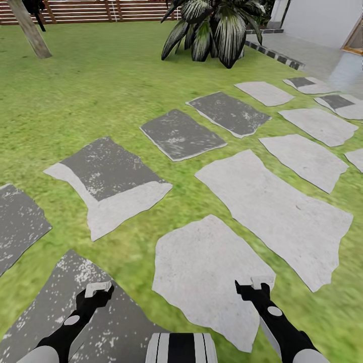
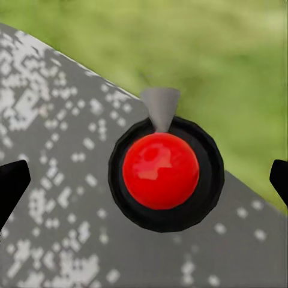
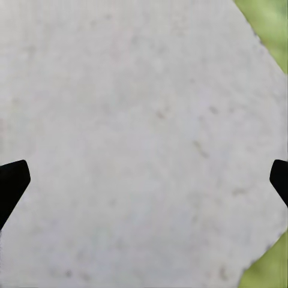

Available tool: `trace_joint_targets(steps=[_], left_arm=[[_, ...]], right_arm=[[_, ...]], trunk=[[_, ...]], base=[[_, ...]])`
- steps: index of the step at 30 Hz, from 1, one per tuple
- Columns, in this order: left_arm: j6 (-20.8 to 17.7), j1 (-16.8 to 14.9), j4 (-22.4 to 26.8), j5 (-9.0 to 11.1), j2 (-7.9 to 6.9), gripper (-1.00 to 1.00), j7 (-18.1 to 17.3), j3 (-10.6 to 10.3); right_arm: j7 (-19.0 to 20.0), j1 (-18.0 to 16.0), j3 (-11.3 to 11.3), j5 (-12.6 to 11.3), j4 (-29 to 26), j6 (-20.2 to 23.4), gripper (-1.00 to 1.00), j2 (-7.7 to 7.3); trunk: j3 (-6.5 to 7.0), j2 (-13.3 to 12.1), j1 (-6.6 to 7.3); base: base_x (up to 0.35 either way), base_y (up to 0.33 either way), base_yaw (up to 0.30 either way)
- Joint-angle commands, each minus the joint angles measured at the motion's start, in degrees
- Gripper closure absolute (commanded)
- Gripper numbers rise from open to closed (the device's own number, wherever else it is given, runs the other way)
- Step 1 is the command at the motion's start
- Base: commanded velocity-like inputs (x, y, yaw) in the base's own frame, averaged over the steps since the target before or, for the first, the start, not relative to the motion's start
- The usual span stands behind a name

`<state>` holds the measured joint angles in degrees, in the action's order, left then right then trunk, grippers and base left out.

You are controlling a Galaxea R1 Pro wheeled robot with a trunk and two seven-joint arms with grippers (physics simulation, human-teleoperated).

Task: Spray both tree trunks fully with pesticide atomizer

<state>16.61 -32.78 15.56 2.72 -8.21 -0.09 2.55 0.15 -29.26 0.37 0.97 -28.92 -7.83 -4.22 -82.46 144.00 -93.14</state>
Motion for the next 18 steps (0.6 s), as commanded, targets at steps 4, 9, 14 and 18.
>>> trace_joint_targets(steps=[4,9,14,18], left_arm=[[0.0,0.0,0.0,0.0,0.03,-1.00,0.0,0.0],[0.0,0.0,0.0,0.0,0.02,-1.00,0.0,0.0],[0.0,0.0,0.0,0.0,0.02,-1.00,0.0,0.0],[0.0,0.0,0.0,0.0,-0.01,-1.00,0.0,0.0]], right_arm=[[0.0,0.0,0.1,0.0,0.0,0.0,-1.00,0.00],[0.0,0.0,0.0,0.0,0.0,0.0,-1.00,0.00],[0.0,0.0,0.1,0.0,0.0,0.0,-1.00,0.00],[0.0,0.0,0.0,0.0,0.0,0.0,-1.00,0.00]], trunk=[[0.35,0.0,0.00],[0.51,0.0,0.00],[0.53,0.0,0.00],[0.54,0.0,0.00]], base=[[-0.021,-0.010,0.000],[-0.108,-0.054,0.000],[-0.020,-0.010,0.000],[-0.001,-0.001,0.000]])
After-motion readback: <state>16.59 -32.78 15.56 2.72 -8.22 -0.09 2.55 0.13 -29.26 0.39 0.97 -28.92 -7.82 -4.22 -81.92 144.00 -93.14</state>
